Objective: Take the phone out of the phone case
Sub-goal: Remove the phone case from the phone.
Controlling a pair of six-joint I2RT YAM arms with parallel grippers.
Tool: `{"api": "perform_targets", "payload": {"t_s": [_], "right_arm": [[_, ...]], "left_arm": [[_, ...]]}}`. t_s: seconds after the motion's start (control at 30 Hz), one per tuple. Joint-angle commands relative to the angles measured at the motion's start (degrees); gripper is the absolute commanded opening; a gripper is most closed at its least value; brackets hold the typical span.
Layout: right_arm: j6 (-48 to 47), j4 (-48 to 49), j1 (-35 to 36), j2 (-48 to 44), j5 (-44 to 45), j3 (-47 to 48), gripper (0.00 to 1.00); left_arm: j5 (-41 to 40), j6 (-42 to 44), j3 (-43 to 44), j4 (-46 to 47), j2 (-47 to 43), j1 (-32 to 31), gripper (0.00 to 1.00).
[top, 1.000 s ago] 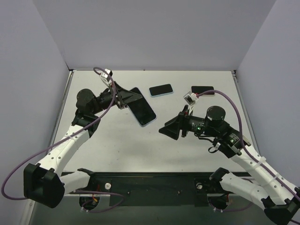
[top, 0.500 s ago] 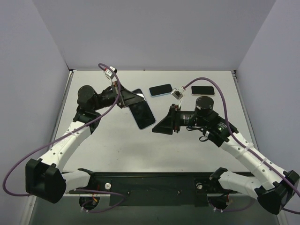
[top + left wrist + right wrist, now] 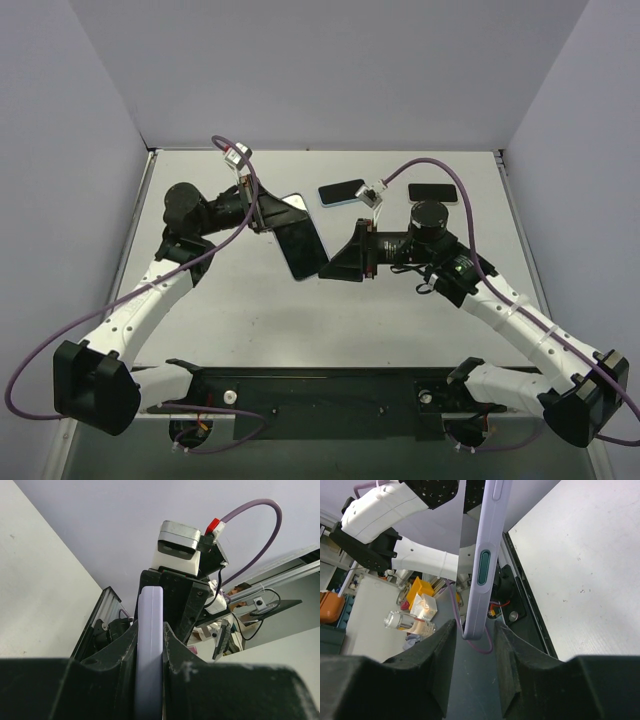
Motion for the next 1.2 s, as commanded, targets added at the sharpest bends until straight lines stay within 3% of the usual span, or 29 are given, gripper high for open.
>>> {"api": "perform_targets", "payload": {"t_s": [0.0, 0.2, 0.37, 0.47, 0.67, 0.8, 0.97, 1.17], "right_arm": [[0.6, 6.6, -0.3, 0.6, -3.1, 2.5, 0.29], [-0.2, 8.5, 0.3, 0.7, -5.5, 1.8, 0.19], [-12.8, 5.6, 2.6, -2.2, -5.5, 0.1, 0.00], [-24.4, -1.2, 5.0, -3.0, -5.0, 0.1, 0.00], [-34.8, -4.2, 9.5, -3.9, -1.8, 1.7, 0.00], [-45.5, -13.0, 12.5, -3.6, 8.2, 5.8, 0.00], [-50.8, -12.1, 13.6, -3.5, 18.6, 8.1, 0.00], [-51.7, -8.6, 13.4, -0.1, 22.2, 11.4, 0.00]], "left_arm": [[1.0, -1.6, 3.6, 4.8, -2.5, -0.4, 0.00], [1.4, -3.2, 4.0, 5.0, -2.9, -0.4, 0.00], [2.7, -8.3, 5.4, 5.8, -2.1, -0.4, 0.00], [4.0, -14.8, 6.7, 8.7, -1.2, -0.4, 0.00], [6.4, -24.9, 5.8, 14.8, -0.3, -0.4, 0.00], [6.4, -30.3, 3.9, 19.2, -1.3, -0.5, 0.00], [6.0, -32.5, 3.5, 21.0, -2.8, -2.4, 0.00], [3.8, -37.7, 3.2, 29.6, -3.2, -7.1, 0.00]]}}
